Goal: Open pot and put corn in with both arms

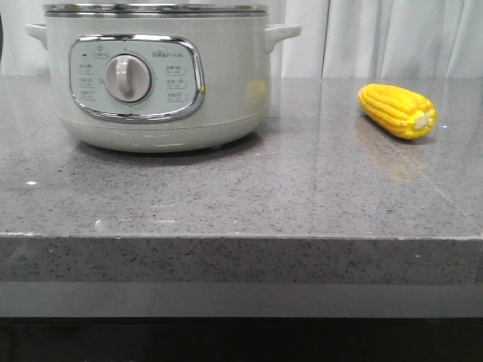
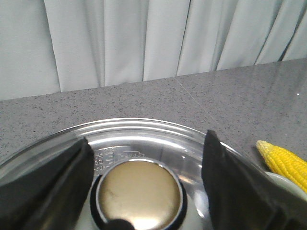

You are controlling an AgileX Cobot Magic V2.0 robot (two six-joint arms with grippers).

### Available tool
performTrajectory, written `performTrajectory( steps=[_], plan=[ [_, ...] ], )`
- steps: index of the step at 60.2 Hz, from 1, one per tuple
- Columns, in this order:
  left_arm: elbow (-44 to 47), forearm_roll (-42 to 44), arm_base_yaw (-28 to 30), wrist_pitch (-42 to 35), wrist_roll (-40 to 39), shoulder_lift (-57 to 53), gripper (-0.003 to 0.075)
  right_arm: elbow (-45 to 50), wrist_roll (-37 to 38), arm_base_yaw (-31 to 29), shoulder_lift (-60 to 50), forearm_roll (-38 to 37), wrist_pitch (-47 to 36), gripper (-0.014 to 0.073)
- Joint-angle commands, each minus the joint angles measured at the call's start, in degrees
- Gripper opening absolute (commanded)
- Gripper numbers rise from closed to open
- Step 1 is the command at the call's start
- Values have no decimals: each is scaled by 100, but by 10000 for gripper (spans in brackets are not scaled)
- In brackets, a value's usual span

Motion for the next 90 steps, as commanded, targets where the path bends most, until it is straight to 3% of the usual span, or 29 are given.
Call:
performTrajectory(
  steps=[1,9,20,31,46,65,84,90],
  plan=[
    [-216,-71,-43,-539,11,-156,481,-183,-29,-11,91,30,-396,542],
    [-216,-168,-43,-539,11,-66,460,-183,-29,-11,91,30,-396,542],
    [-216,-179,-43,-539,11,-8,286,-183,-29,-11,91,30,-396,542],
    [-226,-179,-43,-578,11,-8,188,-183,-29,-11,91,26,-451,542],
    [-681,-179,-43,-501,11,-230,188,-183,-29,-11,91,26,-625,542],
    [-1238,137,-30,242,21,-996,188,-183,-29,-11,91,26,-505,542],
    [-1139,172,570,2300,-48,-2211,189,-202,-29,-11,299,26,-403,542],
    [-760,172,731,2521,-61,-2653,190,-328,-29,-11,646,49,-238,542]
  ],
)
